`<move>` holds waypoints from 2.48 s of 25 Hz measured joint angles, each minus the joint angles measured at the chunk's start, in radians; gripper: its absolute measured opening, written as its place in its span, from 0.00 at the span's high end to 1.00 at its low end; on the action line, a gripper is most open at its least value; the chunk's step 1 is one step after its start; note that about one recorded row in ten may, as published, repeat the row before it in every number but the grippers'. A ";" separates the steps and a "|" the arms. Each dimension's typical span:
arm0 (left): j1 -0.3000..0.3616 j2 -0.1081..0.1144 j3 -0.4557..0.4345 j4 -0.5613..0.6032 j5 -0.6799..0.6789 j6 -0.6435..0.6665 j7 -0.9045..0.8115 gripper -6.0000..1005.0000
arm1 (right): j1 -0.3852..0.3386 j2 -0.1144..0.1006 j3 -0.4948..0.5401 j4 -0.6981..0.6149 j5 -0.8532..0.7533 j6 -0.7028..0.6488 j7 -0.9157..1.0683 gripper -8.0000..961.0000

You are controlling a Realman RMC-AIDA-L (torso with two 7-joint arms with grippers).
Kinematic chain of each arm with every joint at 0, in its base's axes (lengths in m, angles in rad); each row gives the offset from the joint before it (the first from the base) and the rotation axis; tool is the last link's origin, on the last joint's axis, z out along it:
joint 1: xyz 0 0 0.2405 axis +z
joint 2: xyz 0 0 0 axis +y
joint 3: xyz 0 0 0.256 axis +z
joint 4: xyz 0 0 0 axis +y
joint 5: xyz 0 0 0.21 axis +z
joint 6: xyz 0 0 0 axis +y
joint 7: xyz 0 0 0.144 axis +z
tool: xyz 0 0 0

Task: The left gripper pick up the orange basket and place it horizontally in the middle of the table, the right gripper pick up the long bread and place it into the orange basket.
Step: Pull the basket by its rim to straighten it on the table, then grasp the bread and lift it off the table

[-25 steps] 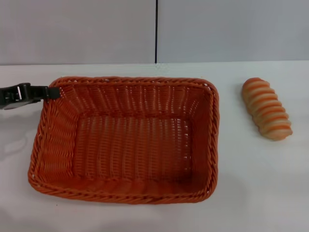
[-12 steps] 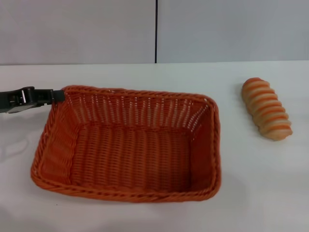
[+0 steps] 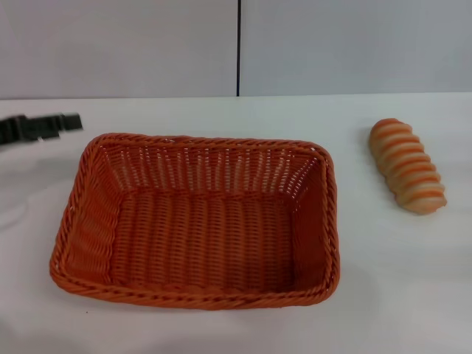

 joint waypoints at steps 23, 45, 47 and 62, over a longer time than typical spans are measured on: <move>0.092 -0.049 -0.060 -0.362 -0.709 0.132 0.959 0.29 | 0.184 -0.137 -0.192 -0.784 -0.980 -0.221 1.167 0.36; 0.088 -0.044 -0.047 -0.452 -0.713 0.130 1.096 0.29 | 0.349 -0.159 -0.410 -0.811 -1.352 -0.210 1.362 0.34; 0.088 -0.045 -0.046 -0.453 -0.713 0.130 1.098 0.29 | 0.354 -0.158 -0.431 -0.807 -1.353 -0.200 1.374 0.33; 0.101 -0.050 -0.036 -0.460 -0.712 0.128 1.103 0.29 | 0.402 -0.124 -0.639 -0.688 -1.366 -0.062 1.427 0.15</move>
